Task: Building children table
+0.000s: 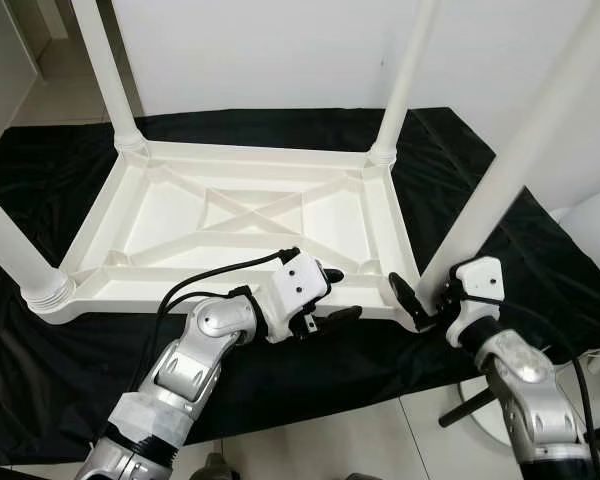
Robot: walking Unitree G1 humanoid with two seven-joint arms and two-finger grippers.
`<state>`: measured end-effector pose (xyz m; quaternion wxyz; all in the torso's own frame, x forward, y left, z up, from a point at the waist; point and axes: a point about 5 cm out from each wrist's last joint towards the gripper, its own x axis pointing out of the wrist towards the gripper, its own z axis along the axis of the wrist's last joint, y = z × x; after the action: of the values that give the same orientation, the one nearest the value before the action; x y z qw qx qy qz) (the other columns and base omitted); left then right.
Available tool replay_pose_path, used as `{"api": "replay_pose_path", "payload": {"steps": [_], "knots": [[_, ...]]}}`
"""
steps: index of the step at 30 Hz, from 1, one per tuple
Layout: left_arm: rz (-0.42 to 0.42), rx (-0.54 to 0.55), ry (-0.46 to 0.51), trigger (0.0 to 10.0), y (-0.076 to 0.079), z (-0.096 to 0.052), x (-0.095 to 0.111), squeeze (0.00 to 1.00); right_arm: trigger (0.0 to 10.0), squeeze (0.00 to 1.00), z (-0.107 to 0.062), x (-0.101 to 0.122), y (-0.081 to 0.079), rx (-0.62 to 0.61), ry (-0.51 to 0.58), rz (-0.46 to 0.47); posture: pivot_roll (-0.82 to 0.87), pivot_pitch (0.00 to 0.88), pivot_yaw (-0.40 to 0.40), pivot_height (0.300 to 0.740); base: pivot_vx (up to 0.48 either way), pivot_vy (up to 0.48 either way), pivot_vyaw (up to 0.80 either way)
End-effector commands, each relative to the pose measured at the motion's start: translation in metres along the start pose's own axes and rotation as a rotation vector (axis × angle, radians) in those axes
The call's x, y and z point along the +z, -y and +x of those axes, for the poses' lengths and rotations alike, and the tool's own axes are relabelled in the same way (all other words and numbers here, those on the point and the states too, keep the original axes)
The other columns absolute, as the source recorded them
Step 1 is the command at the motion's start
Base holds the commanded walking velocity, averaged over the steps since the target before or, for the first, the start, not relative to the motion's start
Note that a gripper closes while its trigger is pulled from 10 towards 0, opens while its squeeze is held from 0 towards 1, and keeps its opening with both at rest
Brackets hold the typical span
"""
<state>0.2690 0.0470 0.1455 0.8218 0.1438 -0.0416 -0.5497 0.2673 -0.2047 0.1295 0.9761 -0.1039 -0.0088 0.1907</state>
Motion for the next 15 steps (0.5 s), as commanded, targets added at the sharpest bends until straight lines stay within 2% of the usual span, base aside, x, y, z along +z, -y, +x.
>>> {"api": "replay_pose_path", "payload": {"steps": [1,2,9,14,15], "knots": [[0.004,0.013,-0.009,10.0,-0.0005,0.0017,-0.0014,0.00,9.0,0.00,0.0023,-0.0030,0.0008,0.021,-0.012,-0.010,0.02,0.000,-0.011,0.740,0.000,0.000,0.00],[0.007,0.015,-0.007,10.0,-0.0006,0.0019,-0.0008,0.00,0.0,0.00,0.0040,-0.0040,0.0007,0.039,-0.019,-0.011,0.02,0.000,-0.012,0.740,0.000,0.000,0.00],[0.011,0.018,-0.003,10.0,-0.0015,0.0027,0.0007,0.00,0.0,0.00,0.0062,-0.0072,-0.0015,0.084,-0.034,-0.009,0.03,0.000,-0.016,0.740,0.000,0.000,0.00],[0.013,0.019,-0.001,10.0,-0.0007,0.0025,0.0010,0.00,0.0,0.00,0.0033,-0.0096,-0.0084,0.110,-0.028,0.031,0.02,0.000,-0.015,0.740,0.000,0.000,0.00],[0.012,0.020,-0.004,10.0,-0.0007,0.0028,0.0007,0.00,10.0,0.00,0.0031,-0.0087,-0.0091,0.089,-0.021,0.044,0.02,0.000,-0.011,0.740,0.000,0.000,0.00]]}}
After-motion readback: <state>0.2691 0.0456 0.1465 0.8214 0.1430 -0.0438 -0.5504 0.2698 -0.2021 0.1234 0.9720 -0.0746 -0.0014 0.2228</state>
